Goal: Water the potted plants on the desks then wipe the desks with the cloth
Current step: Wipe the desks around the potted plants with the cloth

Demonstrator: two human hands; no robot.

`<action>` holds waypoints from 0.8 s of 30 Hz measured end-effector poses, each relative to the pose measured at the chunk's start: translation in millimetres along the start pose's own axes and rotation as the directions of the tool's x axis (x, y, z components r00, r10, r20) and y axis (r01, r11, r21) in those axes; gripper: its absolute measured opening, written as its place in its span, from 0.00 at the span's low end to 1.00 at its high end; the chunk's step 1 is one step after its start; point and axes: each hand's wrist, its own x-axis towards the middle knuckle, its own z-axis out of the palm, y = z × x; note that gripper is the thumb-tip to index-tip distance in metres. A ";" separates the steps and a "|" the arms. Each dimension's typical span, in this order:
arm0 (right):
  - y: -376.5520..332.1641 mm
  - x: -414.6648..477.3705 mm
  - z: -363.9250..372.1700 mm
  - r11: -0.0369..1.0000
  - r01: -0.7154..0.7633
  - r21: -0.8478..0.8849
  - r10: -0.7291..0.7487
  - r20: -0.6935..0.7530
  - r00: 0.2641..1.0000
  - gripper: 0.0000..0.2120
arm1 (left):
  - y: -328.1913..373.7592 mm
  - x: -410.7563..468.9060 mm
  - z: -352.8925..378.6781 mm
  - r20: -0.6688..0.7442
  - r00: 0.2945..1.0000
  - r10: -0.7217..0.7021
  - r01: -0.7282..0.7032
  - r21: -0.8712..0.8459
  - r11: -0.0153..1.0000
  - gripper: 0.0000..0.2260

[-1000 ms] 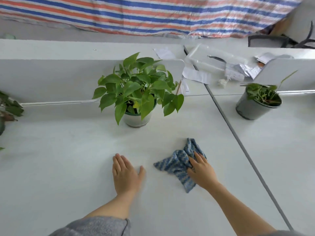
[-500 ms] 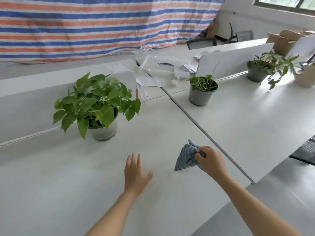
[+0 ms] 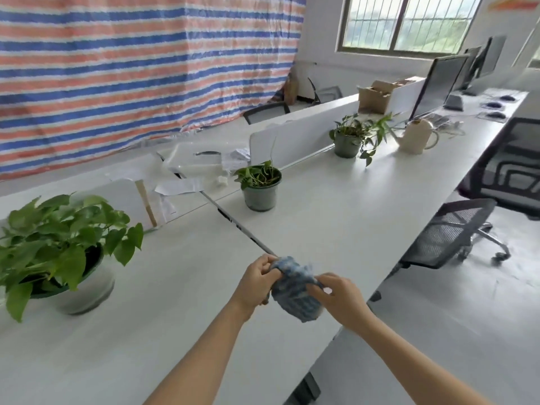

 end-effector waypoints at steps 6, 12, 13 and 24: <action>58.4 -8.5 -48.8 0.971 -0.082 0.226 0.039 0.188 0.981 0.16 | 34.3 22.1 63.6 0.110 0.993 0.050 -0.041 -0.080 0.996 0.06; 112.6 -12.0 -93.5 0.898 -0.192 0.396 0.119 0.201 0.972 0.24 | 51.8 35.5 126.0 0.098 0.993 0.072 -0.047 -0.237 0.970 0.08; 121.5 -13.0 -97.9 0.886 -0.216 0.411 0.140 0.208 0.968 0.25 | 52.3 37.7 135.5 0.099 0.993 0.064 -0.037 -0.257 0.966 0.09; 181.4 -0.9 -108.3 0.858 -0.299 0.417 0.221 0.225 0.949 0.13 | 28.0 67.7 174.7 0.116 0.979 -0.167 0.194 -0.280 0.940 0.10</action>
